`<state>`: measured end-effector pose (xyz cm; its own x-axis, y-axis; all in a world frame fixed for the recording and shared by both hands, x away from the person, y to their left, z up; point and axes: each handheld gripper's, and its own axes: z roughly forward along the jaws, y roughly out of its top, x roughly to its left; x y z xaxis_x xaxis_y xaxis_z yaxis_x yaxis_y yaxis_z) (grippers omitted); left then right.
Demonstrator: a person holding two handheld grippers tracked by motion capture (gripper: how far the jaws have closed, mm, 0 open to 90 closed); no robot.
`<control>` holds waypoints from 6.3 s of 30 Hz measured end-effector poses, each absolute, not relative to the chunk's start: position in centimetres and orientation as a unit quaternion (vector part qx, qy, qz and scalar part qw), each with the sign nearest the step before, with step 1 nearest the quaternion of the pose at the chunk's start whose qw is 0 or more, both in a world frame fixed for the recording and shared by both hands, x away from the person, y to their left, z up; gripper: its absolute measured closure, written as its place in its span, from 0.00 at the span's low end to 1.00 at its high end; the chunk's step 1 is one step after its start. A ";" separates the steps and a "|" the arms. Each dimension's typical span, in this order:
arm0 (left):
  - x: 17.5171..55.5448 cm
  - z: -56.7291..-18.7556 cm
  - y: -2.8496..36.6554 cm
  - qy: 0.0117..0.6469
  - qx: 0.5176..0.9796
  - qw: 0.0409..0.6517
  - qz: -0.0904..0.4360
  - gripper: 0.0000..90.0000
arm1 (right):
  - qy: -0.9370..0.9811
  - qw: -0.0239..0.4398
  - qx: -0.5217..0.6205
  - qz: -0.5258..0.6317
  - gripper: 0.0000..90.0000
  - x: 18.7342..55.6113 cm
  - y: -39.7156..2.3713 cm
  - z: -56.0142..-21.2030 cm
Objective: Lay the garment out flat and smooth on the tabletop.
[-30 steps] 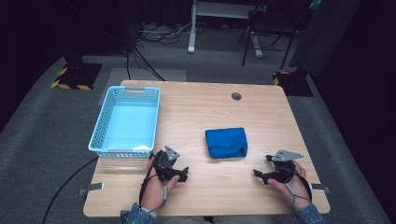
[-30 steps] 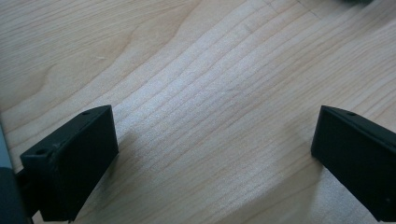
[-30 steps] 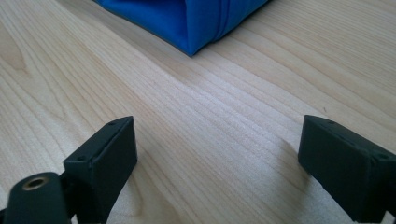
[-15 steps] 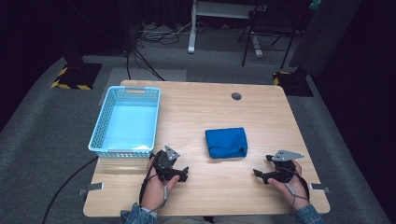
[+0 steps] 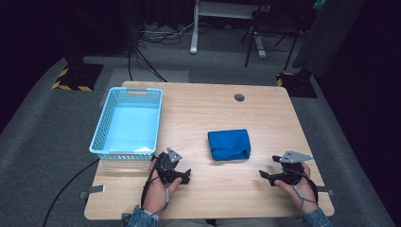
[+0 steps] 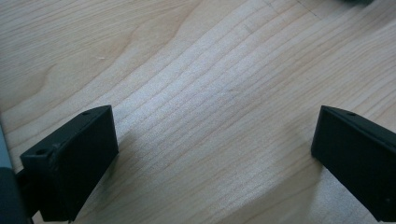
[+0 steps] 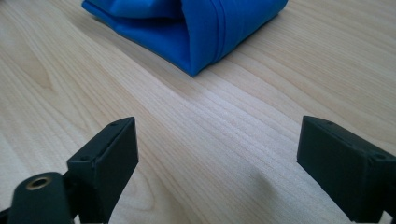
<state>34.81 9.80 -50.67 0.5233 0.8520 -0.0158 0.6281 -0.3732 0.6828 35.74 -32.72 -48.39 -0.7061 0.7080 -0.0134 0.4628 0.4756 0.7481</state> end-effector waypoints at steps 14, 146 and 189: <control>34.8 -50.7 9.8 0.456 0.811 0.324 0.173 0.00 | 0.841 0.176 0.336 0.385 0.15 35.4 -32.6 -46.1; 34.9 -50.7 9.9 0.452 0.813 0.323 0.174 0.00 | 0.779 0.232 0.352 0.464 0.87 42.6 -29.2 -39.5; 37.4 -49.8 -1.3 0.292 0.854 0.381 0.202 0.42 | 0.801 0.209 0.447 0.339 0.45 42.9 -43.7 -48.4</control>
